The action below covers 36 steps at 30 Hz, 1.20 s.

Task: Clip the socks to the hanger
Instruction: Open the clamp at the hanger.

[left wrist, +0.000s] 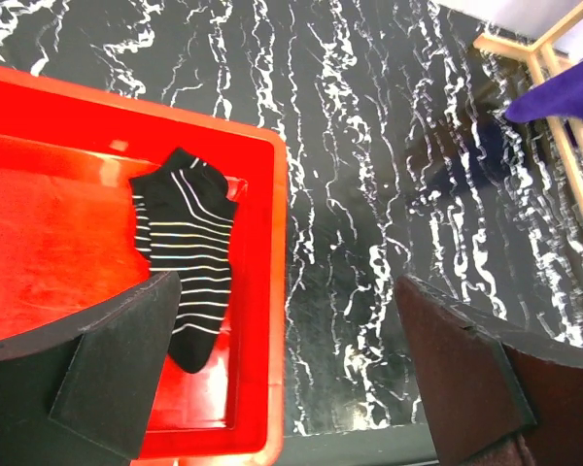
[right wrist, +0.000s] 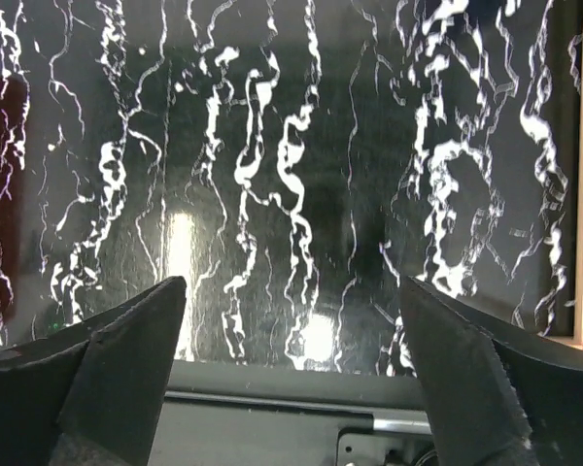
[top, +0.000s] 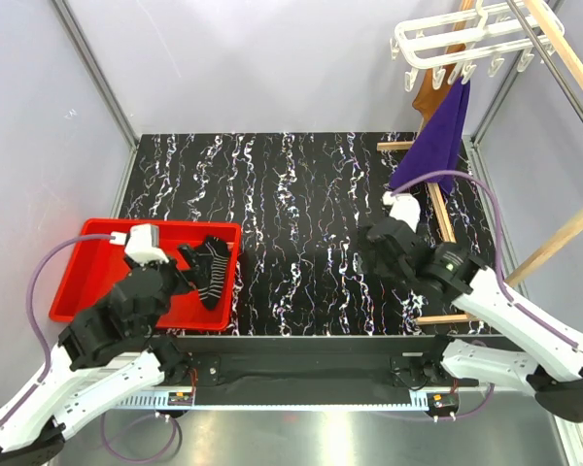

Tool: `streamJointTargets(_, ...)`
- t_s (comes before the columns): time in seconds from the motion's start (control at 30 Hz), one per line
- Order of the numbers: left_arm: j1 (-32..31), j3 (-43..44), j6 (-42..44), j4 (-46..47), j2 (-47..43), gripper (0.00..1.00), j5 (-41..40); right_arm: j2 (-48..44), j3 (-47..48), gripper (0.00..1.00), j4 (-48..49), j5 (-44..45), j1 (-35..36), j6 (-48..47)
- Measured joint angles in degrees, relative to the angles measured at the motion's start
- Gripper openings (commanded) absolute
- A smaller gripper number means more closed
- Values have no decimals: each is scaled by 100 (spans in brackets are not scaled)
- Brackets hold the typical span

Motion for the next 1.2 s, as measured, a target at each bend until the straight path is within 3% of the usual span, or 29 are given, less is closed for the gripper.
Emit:
streamJointTargets(0.23, 2, 590, 459, 400, 1668, 99, 726, 1272, 839, 100, 20, 181, 0, -442)
streamJointTargets(0.47, 293, 2074, 966, 2072, 3644, 94, 2247, 2063, 2457, 95, -369, 894, 0, -643)
streamJointTargets(0.63, 422, 2889, 1231, 3541, 4594, 90, 2942, 2004, 3727, 92, -820, 1432, 0, -664)
streamJointTargets(0.7, 463, 3060, 1287, 4079, 4887, 89, 3182, 1827, 3969, 86, -861, 1639, -20, -739)
streamJointTargets(0.8, 542, 3427, 1311, 4708, 5449, 85, 3541, 1657, 4308, 80, -890, 1631, -468, -953)
streamJointTargets(0.93, 664, 3880, 1322, 5252, 6161, 84, 3860, 1932, 5160, 78, -807, 1451, -1650, -1316)
streamJointTargets(1.2, 734, 4002, 1567, 5630, 6520, 78, 4109, 3014, 6266, 61, 98, 1121, -2302, -2245)
